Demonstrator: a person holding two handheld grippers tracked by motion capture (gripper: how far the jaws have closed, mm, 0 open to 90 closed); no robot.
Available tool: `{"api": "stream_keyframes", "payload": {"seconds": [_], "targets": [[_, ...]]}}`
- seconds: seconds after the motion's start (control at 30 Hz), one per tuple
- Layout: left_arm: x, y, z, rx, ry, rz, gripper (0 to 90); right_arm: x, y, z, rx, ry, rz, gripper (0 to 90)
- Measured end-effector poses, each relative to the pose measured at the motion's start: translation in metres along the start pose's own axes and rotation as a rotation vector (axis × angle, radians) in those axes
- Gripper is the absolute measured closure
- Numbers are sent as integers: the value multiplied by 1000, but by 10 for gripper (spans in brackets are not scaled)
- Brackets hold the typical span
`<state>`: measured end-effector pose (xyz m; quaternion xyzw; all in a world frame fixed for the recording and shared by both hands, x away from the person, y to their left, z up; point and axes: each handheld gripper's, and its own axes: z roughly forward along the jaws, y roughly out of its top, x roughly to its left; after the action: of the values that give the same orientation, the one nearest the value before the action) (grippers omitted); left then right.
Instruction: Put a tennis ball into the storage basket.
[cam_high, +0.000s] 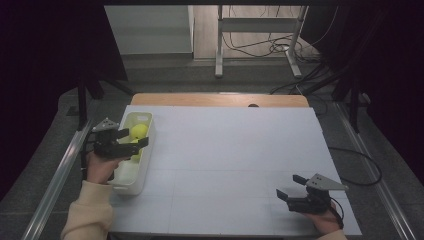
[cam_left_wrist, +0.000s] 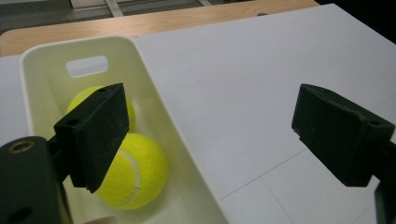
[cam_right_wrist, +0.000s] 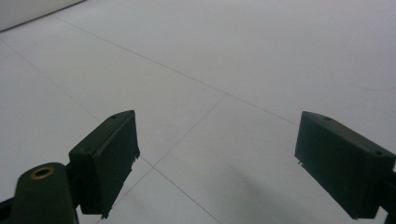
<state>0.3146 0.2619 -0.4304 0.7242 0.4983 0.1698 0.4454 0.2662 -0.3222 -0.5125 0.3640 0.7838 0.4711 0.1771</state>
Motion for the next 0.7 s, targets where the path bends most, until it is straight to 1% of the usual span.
{"api": "stream_keyframes", "payload": {"seconds": [0.1,0.13,0.27,0.3,0.33,0.43,0.53,0.57,0.63,0.67,0.7], "targets": [[-12,1,1,-22,-36,29,118,0,0,-1,-6,6,-1,138],[-12,1,1,-22,-36,29,118,0,0,-1,-6,6,-1,138],[-25,1,1,-55,-84,64,116,0,0,-1,0,4,3,138],[-28,-1,1,-61,-92,73,116,1,0,-1,0,1,0,138],[-28,-1,1,-61,-92,73,115,1,0,-1,0,1,0,138],[-37,-6,0,-73,-113,106,115,4,0,-1,4,-3,-13,138],[-43,-11,-3,-84,-124,117,114,4,0,-2,7,-9,-12,138],[-43,-11,-3,-84,-124,117,114,4,-1,-2,8,-12,-10,138],[-49,-15,-5,-95,-149,123,115,4,-1,-2,8,-13,-8,138],[-49,-15,-5,-95,-149,123,115,4,-1,-2,8,-14,-9,138],[-52,-16,-5,-96,-155,129,116,4,0,-2,9,-13,-11,138]]}}
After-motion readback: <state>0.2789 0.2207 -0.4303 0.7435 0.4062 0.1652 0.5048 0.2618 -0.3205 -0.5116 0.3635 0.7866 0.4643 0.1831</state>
